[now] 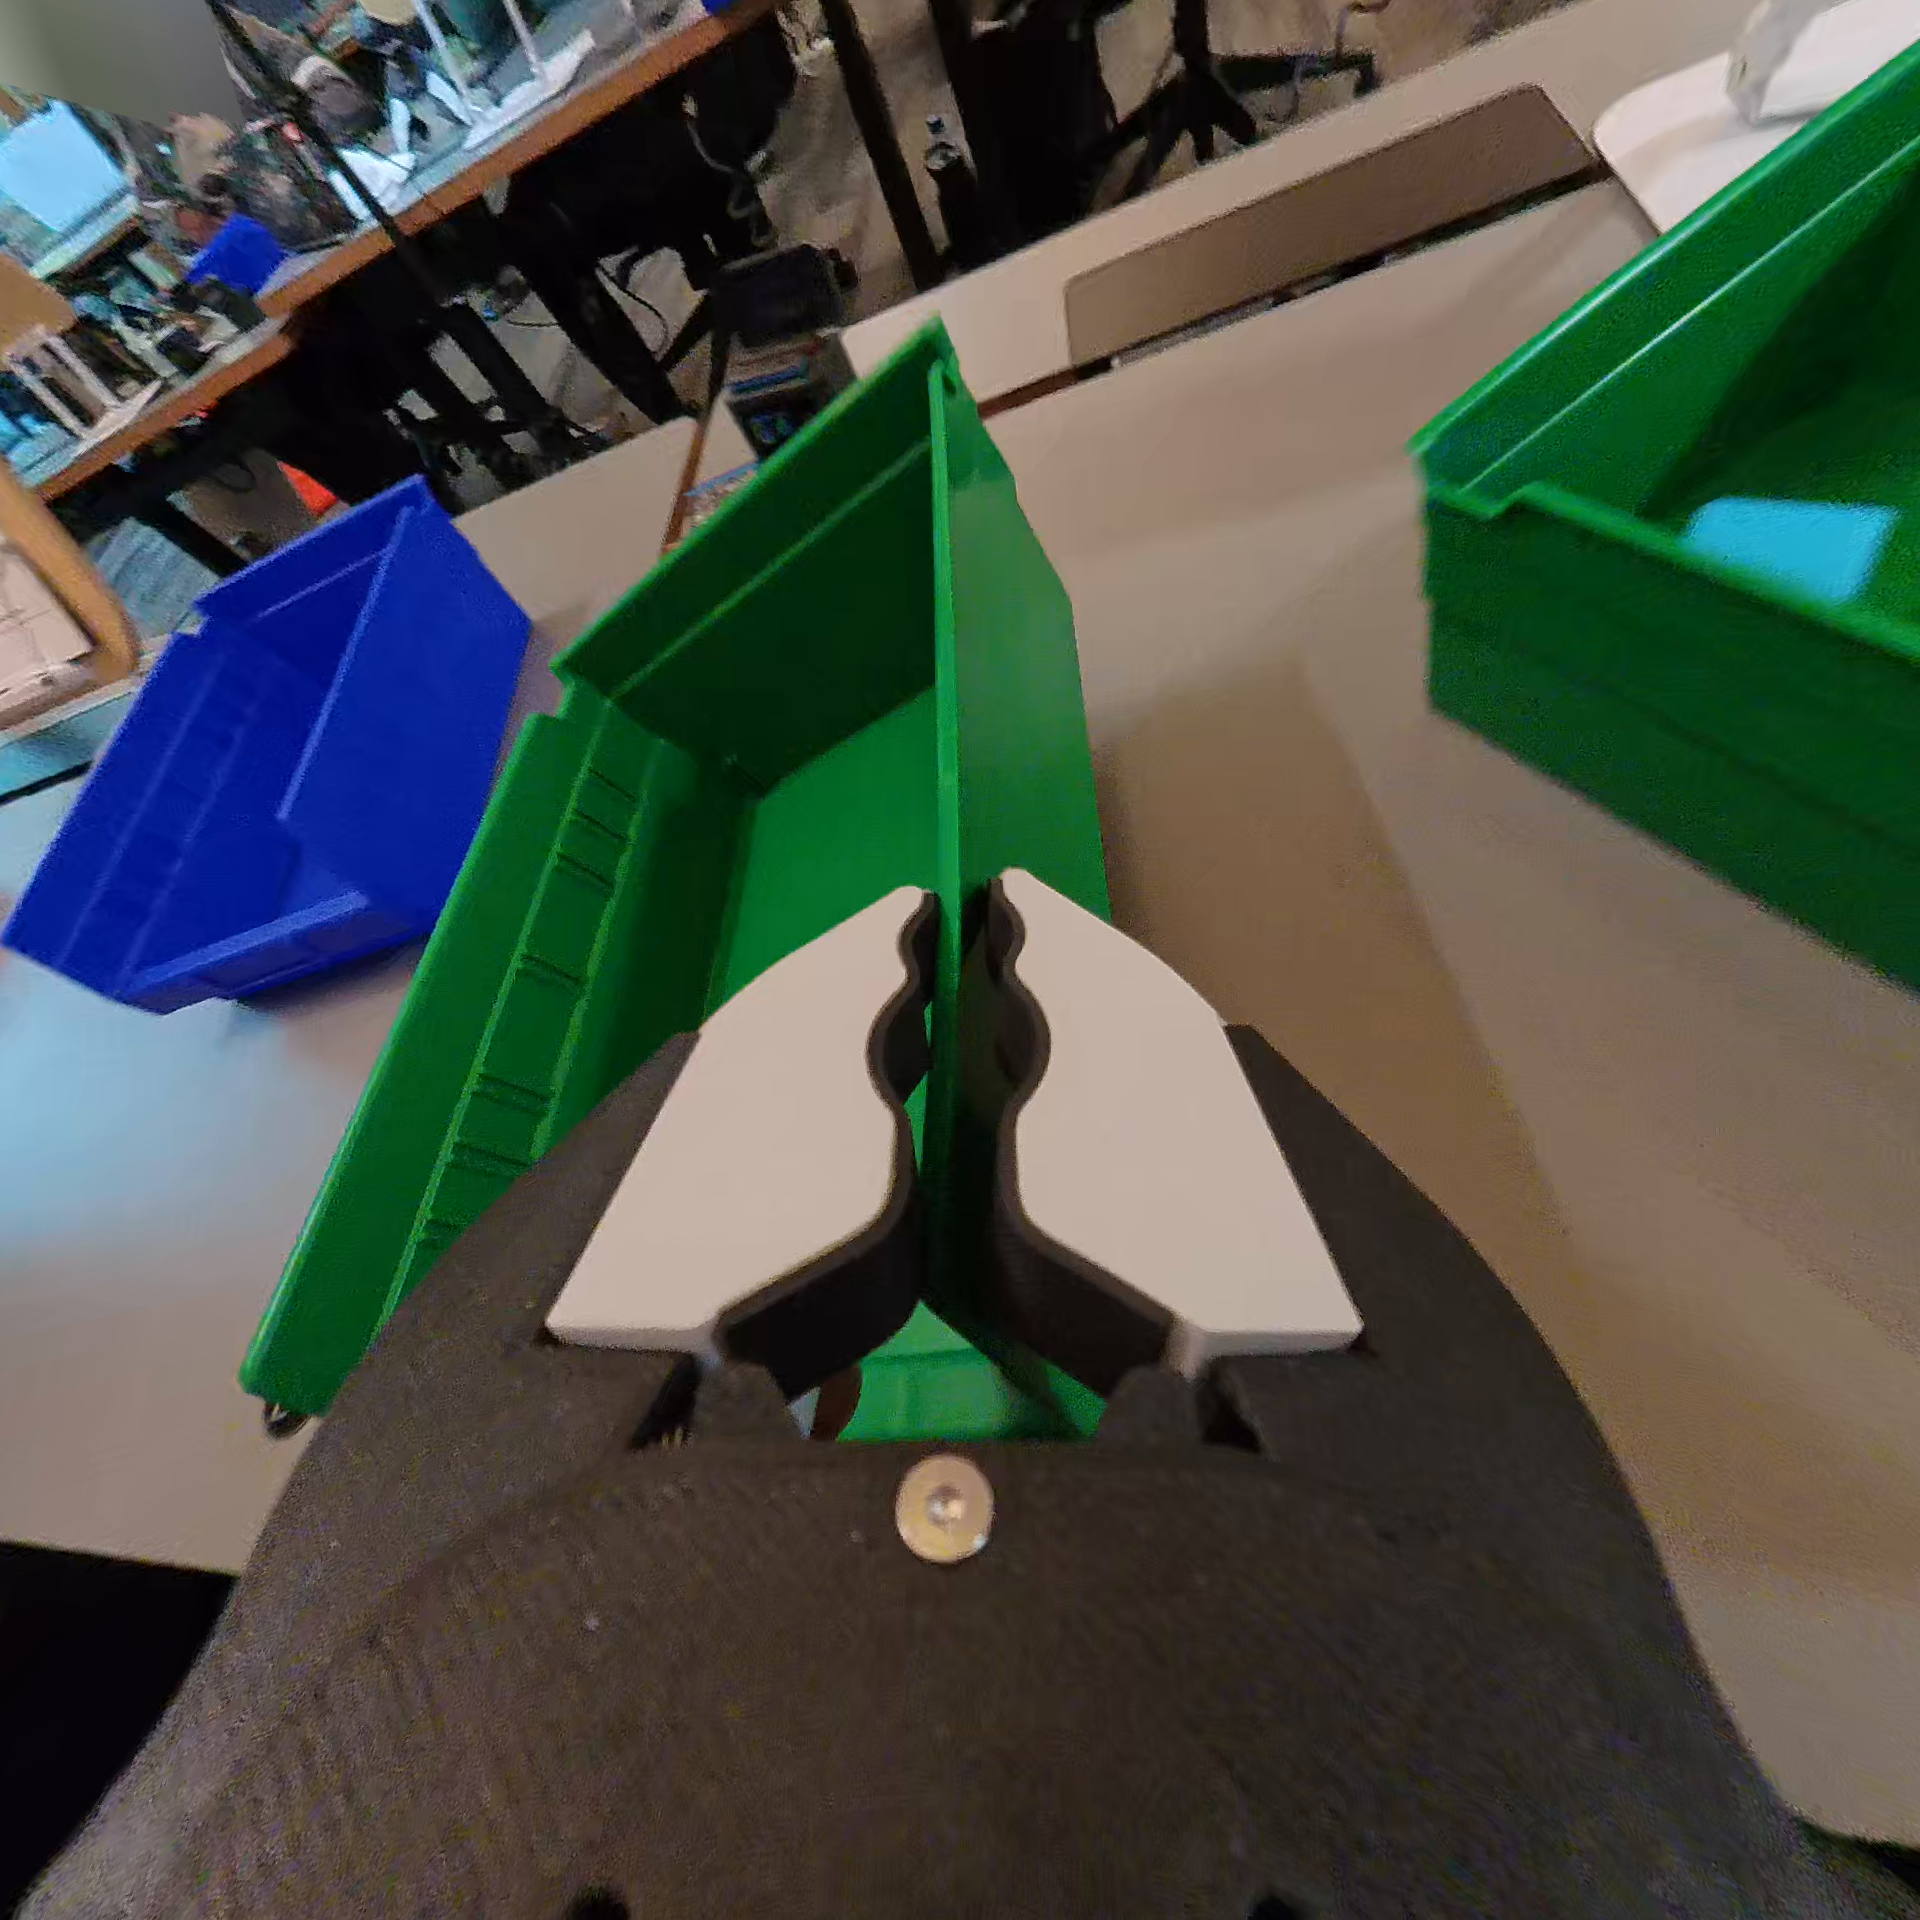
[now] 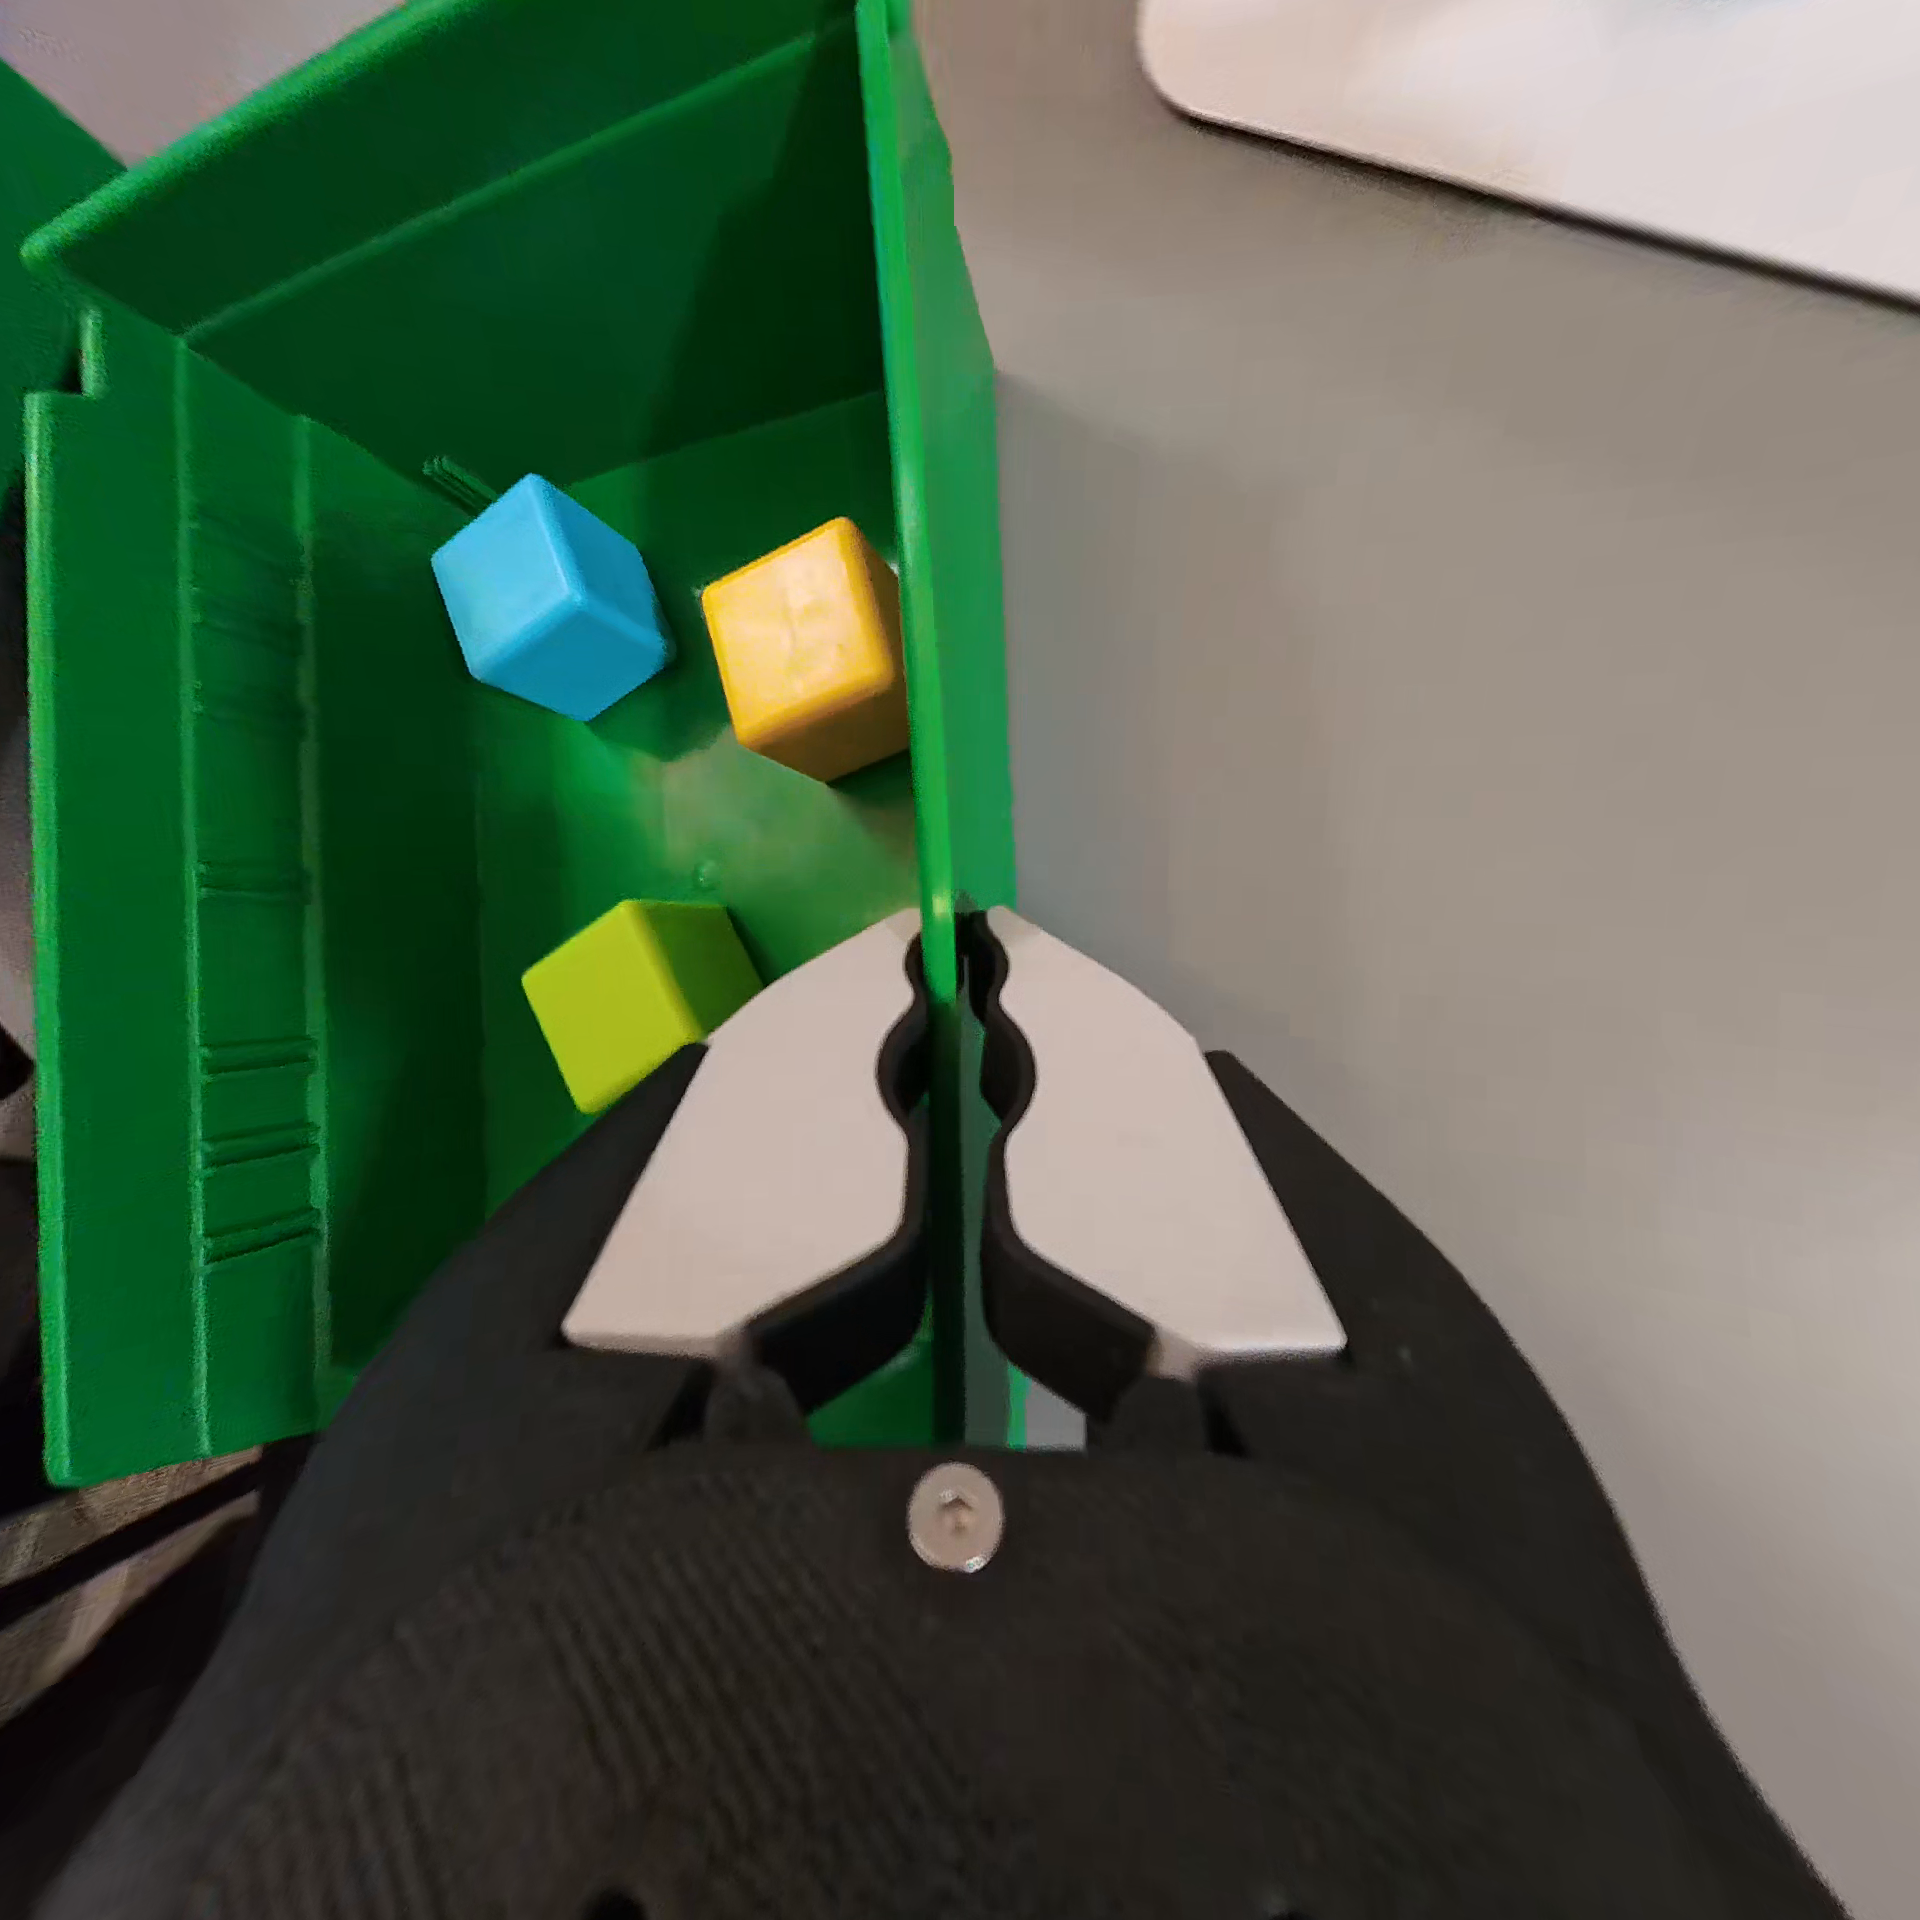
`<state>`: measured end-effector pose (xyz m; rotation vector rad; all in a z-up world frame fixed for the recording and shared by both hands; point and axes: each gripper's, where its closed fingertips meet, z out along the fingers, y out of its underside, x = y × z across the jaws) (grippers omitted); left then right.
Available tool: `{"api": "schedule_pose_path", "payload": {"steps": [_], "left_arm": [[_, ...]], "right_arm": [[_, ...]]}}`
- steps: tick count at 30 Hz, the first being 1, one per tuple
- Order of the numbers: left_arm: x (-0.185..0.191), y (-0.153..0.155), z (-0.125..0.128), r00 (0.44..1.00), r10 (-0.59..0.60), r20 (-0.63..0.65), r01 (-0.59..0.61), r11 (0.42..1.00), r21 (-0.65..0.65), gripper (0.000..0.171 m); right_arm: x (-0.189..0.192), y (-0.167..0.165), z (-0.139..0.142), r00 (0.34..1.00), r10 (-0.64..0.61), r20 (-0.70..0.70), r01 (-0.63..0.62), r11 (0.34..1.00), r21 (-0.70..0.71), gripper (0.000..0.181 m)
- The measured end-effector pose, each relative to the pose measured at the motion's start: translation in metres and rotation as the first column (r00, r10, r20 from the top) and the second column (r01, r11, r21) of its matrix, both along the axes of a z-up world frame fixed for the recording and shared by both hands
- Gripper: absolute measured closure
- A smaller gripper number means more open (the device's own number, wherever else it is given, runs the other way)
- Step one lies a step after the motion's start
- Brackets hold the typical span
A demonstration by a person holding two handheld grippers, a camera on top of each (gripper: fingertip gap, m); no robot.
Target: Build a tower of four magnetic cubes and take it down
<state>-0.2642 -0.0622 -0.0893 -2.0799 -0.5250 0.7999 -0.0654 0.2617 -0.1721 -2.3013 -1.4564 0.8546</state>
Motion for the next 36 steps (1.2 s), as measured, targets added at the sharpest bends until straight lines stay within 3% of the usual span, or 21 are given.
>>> {"api": "schedule_pose_path", "payload": {"steps": [4, 10, 15, 19, 24, 30, 33, 36], "left_arm": [[-0.001, -0.030, 0.025, 0.999, 0.044, 0.021, -0.045, 0.995, 0.084, 0.164], [-0.017, -0.083, 0.043, 0.986, 0.161, -0.050, -0.154, 0.980, 0.123, 0.166], [-0.021, -0.119, 0.052, 0.964, 0.240, -0.111, -0.225, 0.966, 0.130, 0.166], [-0.019, -0.135, 0.062, 0.949, 0.278, -0.147, -0.256, 0.955, 0.152, 0.166], [-0.016, -0.147, 0.079, 0.938, 0.299, -0.174, -0.258, 0.940, 0.224, 0.166], [-0.008, -0.152, 0.092, 0.933, 0.302, -0.197, -0.250, 0.935, 0.250, 0.166], [-0.004, -0.153, 0.095, 0.932, 0.298, -0.206, -0.242, 0.936, 0.258, 0.166], [-0.001, -0.148, 0.098, 0.934, 0.288, -0.211, -0.232, 0.939, 0.252, 0.166]], "right_arm": [[-0.068, -0.032, 0.000, 1.000, 0.002, -0.014, -0.002, 0.999, -0.035, 0.175], [-0.153, -0.071, 0.000, 0.999, -0.009, -0.036, 0.009, 1.000, -0.008, 0.175], [-0.203, -0.094, 0.001, 0.996, -0.065, -0.066, 0.064, 0.998, -0.014, 0.175], [-0.229, -0.131, 0.003, 0.990, -0.116, -0.077, 0.103, 0.982, -0.159, 0.169], [-0.237, -0.178, 0.012, 0.993, -0.016, -0.118, -0.004, 0.986, -0.166, 0.169], [-0.217, -0.191, 0.047, 0.963, 0.136, -0.234, -0.169, 0.977, -0.127, 0.162], [-0.191, -0.182, 0.059, 0.938, 0.091, -0.334, -0.156, 0.973, -0.172, 0.176], [-0.169, -0.170, 0.047, 0.931, 0.029, -0.363, -0.090, 0.984, -0.151, 0.181]]}}
